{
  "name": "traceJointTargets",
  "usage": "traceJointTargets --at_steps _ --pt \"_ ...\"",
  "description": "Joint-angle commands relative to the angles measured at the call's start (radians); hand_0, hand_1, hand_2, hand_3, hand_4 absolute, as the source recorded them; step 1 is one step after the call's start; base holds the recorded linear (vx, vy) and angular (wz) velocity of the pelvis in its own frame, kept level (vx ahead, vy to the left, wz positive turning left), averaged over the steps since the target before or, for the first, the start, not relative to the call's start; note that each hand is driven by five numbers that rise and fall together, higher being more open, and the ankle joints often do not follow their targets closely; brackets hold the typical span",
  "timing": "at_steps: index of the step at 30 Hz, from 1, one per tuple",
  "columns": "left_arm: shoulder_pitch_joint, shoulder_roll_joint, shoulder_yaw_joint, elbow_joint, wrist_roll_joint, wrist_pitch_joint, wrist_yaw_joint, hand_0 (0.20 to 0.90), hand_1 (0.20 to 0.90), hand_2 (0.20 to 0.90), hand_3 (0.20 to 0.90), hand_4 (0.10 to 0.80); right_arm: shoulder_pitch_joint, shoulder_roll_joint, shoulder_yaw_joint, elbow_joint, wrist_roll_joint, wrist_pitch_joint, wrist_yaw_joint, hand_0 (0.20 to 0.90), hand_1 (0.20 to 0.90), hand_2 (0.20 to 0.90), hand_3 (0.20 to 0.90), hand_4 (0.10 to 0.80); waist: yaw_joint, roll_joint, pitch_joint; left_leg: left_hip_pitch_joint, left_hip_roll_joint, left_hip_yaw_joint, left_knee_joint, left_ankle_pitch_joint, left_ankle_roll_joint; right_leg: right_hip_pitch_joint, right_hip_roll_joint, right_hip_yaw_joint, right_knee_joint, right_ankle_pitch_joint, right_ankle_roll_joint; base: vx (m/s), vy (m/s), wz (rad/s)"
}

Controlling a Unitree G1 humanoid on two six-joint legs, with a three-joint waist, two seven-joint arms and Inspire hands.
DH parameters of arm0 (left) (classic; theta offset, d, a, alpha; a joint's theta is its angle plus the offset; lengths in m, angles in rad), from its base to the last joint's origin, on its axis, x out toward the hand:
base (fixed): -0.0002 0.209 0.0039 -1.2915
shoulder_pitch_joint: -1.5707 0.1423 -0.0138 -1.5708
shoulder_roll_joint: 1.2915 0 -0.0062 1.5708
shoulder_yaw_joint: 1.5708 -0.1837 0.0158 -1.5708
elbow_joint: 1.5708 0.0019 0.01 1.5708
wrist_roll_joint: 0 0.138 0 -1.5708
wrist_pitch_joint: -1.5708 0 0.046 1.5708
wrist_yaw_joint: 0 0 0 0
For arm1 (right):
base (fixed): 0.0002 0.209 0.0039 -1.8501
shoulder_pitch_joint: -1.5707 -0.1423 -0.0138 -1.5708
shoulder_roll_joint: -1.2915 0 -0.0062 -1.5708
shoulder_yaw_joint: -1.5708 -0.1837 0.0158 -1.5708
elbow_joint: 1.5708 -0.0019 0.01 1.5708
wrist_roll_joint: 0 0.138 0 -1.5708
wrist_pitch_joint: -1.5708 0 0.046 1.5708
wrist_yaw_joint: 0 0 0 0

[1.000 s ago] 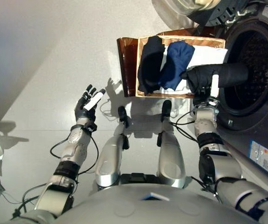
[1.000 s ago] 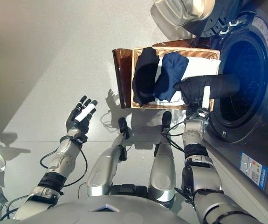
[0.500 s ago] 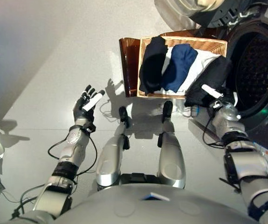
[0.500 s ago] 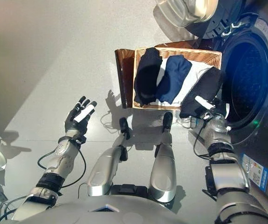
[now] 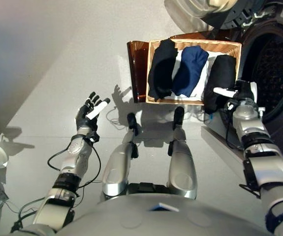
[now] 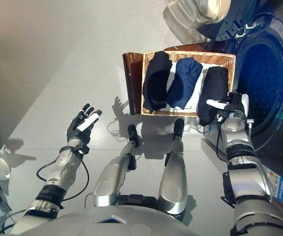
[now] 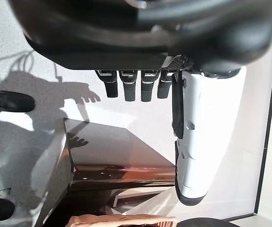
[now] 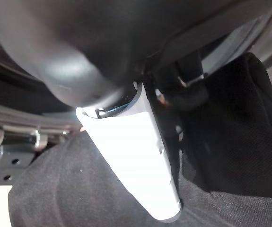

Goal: Pick up the clothes and place them into the washing machine

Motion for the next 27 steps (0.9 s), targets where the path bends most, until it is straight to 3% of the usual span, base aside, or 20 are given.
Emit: traceJointTargets --at_steps 1,12,27 --pt "0.003 0.030 0.037 -0.064 0.022 -0.055 0.008 0.900 0.900 0.900 0.900 0.800 -0.045 -0.025 0.001 0.030 -0.015 -0.031 -0.038 0.900 0.900 0.900 0.900 0.800 0.007 0.006 -0.040 0.011 0.012 -0.036 -0.004 0.000 -0.097 0.024 -0.054 0.003 0.103 -0.138 0.049 0.000 0.000 0.00" --pt "0.007 0.026 0.052 -0.060 0.025 -0.059 0.037 0.900 0.900 0.900 0.900 0.800 -0.005 0.028 -0.047 -0.034 -0.089 -0.001 -0.146 0.900 0.900 0.900 0.900 0.800 0.000 0.008 -0.041 0.015 0.010 -0.038 0.000 -0.008 -0.093 0.024 -0.057 0.004 0.113 -0.141 0.049 0.000 0.000 0.00" --pt "0.025 0.017 0.083 -0.063 0.048 -0.049 0.052 0.900 0.900 0.900 0.900 0.800 0.102 0.043 -0.105 -0.364 -0.279 0.072 -0.215 0.900 0.900 0.900 0.900 0.800 -0.014 -0.012 -0.047 0.019 0.013 -0.035 0.004 -0.009 -0.090 0.028 -0.055 0.003 0.117 -0.138 0.051 0.000 0.000 0.00"
